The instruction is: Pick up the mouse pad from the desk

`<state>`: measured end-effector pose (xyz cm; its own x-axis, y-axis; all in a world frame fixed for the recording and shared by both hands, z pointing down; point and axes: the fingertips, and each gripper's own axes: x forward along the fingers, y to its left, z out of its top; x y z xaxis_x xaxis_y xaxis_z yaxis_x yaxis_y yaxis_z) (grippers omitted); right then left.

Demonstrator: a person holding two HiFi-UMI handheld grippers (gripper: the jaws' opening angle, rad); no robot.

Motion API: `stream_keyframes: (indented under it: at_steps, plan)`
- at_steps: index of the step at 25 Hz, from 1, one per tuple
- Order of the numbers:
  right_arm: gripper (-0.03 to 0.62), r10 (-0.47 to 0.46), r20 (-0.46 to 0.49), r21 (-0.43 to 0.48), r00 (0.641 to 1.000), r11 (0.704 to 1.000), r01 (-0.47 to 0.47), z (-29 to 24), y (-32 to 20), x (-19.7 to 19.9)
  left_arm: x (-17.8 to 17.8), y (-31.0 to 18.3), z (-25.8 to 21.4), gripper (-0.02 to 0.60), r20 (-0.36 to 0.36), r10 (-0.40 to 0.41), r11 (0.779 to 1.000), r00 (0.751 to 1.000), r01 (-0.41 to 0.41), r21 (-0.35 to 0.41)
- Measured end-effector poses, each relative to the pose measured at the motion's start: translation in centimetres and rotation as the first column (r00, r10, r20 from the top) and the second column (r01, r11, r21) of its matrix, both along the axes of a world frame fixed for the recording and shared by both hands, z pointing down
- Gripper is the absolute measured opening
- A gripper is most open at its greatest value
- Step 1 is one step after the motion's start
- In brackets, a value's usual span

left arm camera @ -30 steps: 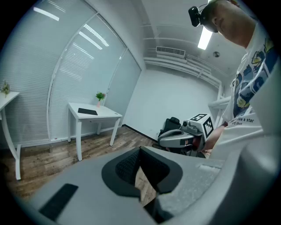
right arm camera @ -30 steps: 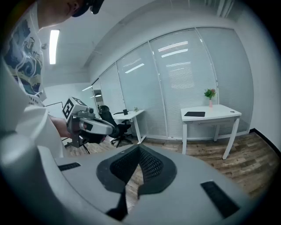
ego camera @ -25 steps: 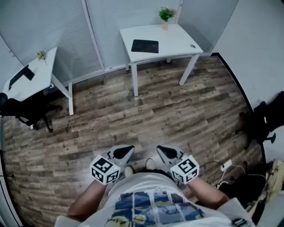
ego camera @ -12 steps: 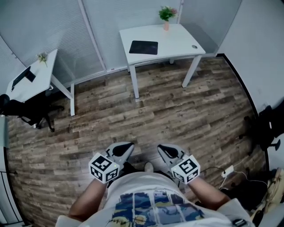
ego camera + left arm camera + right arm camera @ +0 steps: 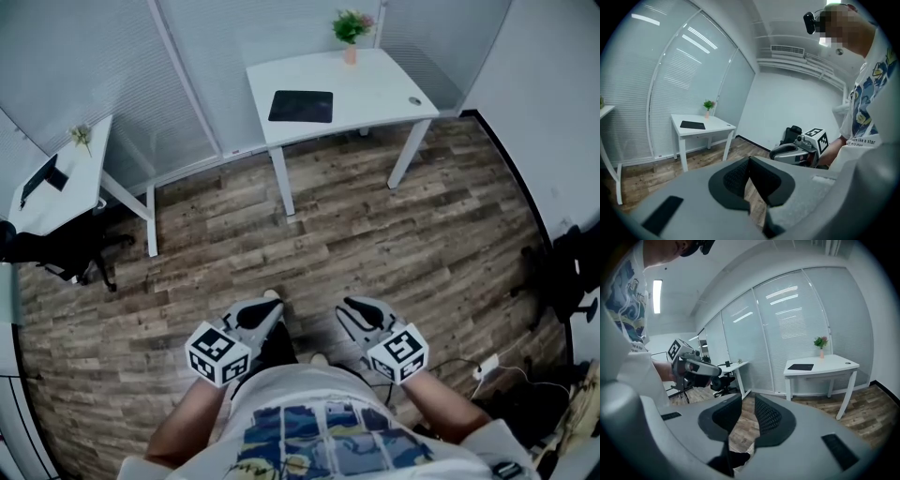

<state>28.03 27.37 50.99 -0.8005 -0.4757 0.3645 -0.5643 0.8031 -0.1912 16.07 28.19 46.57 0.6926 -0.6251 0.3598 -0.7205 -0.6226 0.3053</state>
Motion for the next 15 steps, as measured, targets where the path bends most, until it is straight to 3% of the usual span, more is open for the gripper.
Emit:
stream_keyframes:
  at_steps: [15]
  plan:
    - [0.078, 0.12, -0.072, 0.016, 0.99, 0.993, -0.119, -0.8, -22.4, -12.5, -13.8, -20.6, -0.5, 0.003, -0.051, 0.089, 0.996, 0.995, -0.089, 0.006]
